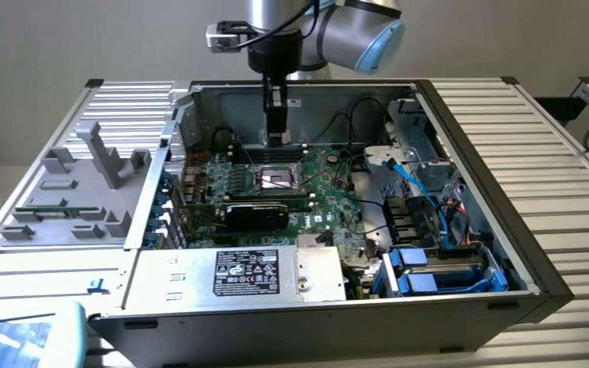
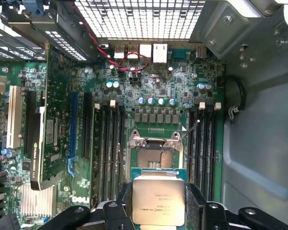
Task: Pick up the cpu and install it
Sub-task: 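Place the cpu into insertion slot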
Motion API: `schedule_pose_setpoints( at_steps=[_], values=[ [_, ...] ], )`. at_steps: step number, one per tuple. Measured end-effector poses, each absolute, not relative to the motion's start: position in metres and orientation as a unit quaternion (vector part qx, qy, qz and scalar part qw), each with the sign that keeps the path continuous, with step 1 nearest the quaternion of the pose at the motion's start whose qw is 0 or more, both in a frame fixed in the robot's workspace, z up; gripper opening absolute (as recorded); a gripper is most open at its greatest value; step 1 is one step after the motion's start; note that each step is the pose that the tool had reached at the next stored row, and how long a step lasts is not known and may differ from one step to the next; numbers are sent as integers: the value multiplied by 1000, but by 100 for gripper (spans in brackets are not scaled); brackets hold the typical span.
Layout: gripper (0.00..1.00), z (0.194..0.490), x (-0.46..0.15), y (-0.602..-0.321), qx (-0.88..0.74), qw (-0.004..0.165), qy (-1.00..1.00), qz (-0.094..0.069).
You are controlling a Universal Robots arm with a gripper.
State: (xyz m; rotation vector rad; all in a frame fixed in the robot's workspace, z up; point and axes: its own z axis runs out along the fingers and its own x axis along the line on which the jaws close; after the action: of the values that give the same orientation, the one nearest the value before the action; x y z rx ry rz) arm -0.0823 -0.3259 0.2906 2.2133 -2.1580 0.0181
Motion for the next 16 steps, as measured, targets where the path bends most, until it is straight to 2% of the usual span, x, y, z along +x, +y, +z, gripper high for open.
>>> schedule_pose_setpoints(
  at_steps=[16],
  values=[
    [55, 262, -80, -329, 716, 30, -698, 1]
  ],
)
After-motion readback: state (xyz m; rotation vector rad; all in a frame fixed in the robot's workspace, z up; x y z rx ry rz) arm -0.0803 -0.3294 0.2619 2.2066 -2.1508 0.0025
